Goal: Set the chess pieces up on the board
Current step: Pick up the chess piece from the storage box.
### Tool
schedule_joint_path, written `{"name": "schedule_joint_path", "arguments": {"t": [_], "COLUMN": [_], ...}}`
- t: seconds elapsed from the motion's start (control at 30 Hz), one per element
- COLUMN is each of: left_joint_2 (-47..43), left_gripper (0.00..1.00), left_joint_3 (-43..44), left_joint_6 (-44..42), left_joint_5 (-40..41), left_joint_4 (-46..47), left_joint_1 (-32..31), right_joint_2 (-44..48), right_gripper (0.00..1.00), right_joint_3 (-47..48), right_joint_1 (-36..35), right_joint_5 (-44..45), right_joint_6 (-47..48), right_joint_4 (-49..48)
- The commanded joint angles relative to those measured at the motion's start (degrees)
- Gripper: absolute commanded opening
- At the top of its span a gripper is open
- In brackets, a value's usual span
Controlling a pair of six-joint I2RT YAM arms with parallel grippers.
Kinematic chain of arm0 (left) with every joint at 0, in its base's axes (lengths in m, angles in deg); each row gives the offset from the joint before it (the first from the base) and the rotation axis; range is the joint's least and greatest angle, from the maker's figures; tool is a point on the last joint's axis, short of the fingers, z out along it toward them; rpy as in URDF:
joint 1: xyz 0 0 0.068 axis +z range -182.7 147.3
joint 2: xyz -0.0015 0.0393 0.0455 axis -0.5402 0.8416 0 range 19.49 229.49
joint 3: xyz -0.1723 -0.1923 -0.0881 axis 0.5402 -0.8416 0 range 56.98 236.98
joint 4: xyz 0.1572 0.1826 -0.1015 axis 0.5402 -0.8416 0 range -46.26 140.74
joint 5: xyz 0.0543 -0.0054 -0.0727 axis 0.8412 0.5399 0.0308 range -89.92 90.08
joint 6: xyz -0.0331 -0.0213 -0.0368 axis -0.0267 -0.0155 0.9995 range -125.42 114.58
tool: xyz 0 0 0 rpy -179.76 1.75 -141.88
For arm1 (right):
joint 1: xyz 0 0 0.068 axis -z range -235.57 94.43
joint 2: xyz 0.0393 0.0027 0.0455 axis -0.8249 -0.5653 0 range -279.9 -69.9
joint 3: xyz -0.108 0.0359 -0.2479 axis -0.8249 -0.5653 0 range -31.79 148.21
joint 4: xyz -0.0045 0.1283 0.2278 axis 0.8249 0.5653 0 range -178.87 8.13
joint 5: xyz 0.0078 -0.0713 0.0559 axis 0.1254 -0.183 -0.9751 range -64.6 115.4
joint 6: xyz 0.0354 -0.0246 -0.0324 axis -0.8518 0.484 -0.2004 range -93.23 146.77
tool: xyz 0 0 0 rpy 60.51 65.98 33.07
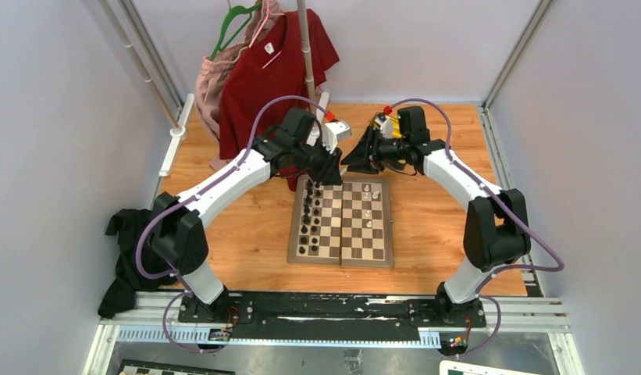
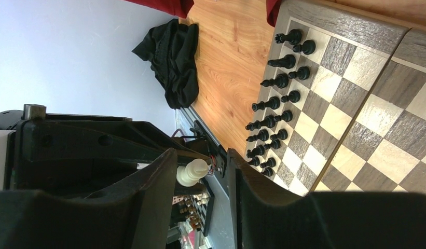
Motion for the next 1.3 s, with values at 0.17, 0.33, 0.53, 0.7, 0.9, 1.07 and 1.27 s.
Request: {"name": "schedule_joint_path", "arguments": {"t": [0.17,0.33,0.53,0.7,0.9,1.07,1.27], "left_joint_2": [-1.58,-1.33,-0.96,-0.74,-0.87,-0.94,-0.9], "left_gripper": [0.0,0.0,0.0,0.0,0.0,0.0,0.0], "left_joint_3": [2.11,2.22,2.54,2.62,2.39,2.25,2.17], "left_joint_6": [-1.14,-1.23,-1.44,-1.49,-1.68,-1.88,-1.99], "left_joint_5": [-0.88,-0.69,-0.24,0.19,0.57,1.19,2.26], "left_joint_4": [-0.09,-0.27,-0.58,-0.86,-0.81,-0.88,-0.99], "left_joint_1": [-0.43,-0.45,-0.45,-0.48,-0.44,-0.42,-0.44], "right_joint_2": [-1.11,-1.04,-0.83,-0.34,-0.16,0.06,1.03], "right_gripper": [0.36,0.27,0.12,0.0,0.0,0.19,0.31], "right_joint_3": [0.82,0.77,0.2,-0.39,-0.27,-0.35,-0.6], "right_joint_1": [-1.58,-1.58,-1.65,-1.61,-1.72,-1.64,-1.65], "right_joint_5": [-2.16,-2.49,-3.08,-3.27,-3.21,-3.13,-3.05], "right_joint_6": [-0.42,-0.58,-0.67,-0.68,-0.49,-0.37,0.07], "right_joint_4": [-1.4,-1.64,-1.67,-1.47,-1.14,-0.81,-0.19]}}
